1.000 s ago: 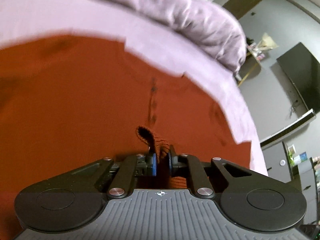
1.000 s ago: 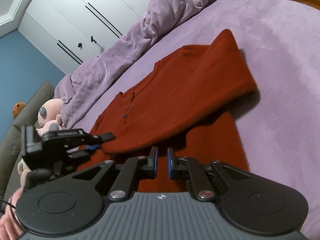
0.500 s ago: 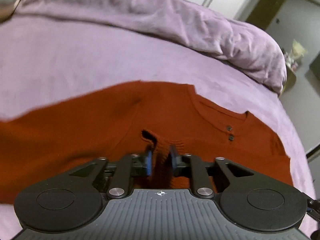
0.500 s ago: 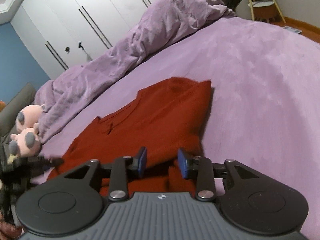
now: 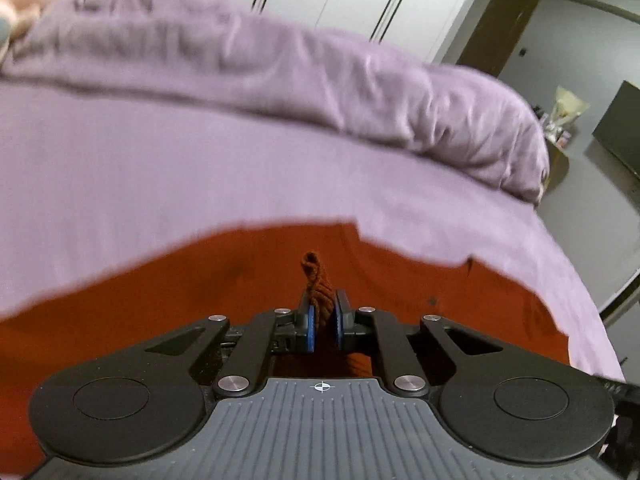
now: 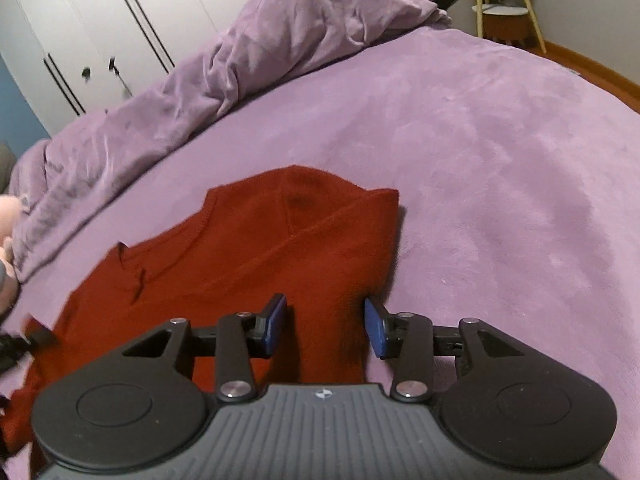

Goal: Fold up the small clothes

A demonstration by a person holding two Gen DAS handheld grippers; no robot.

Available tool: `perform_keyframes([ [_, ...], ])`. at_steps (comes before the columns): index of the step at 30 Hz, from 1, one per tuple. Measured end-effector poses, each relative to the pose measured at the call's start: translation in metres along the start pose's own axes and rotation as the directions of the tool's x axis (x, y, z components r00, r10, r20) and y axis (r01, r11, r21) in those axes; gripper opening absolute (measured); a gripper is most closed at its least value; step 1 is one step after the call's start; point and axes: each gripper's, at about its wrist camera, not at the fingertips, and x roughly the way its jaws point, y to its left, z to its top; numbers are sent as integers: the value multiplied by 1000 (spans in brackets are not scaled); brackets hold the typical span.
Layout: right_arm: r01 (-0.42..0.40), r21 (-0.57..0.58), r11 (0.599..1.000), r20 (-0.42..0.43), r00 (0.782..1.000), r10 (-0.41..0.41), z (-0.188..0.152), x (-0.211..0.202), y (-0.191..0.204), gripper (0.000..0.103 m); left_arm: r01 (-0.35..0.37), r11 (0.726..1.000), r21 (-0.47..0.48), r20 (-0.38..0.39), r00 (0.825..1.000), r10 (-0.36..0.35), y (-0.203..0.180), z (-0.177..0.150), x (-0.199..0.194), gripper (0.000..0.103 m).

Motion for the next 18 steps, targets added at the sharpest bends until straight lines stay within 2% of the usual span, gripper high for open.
perform_keyframes([
  [2,20,-30,999,-8,1000,-21,2,7,5,25,-17,999,48,47,999,15,-6,10,-6,12],
  [3,15,-45,999,-9,1000,-16,3,8,7,11,-41,995,92,81,996,34,-11,14,-9,12],
  [6,36,-139,990,70,997,-26,7,2,25,8,-102,980,174,164,984,73,-23,18,-15,11],
  [8,80,-205,975,152,987,-49,9,-5,38,8,-147,970,192,207,973,107,-26,16,-15,6],
  [9,94,-204,974,172,983,-59,10,-6,40,8,-180,964,193,217,967,137,-26,13,-12,5],
  [10,119,-197,973,181,980,-83,10,-3,40,8,-202,960,195,202,966,162,-24,10,-5,5],
  [12,182,-211,960,166,975,-148,7,9,38,8,-217,957,195,124,973,196,-17,3,10,5],
  [14,181,-209,961,76,983,-169,3,22,31,10,-216,962,164,35,976,213,-5,-6,16,5],
  [16,157,-176,972,106,985,-140,1,4,29,13,-191,975,110,13,982,191,4,-14,9,7],
  [18,87,-130,988,132,989,-70,-2,-21,28,14,-138,989,62,6,990,137,9,-21,-3,14],
])
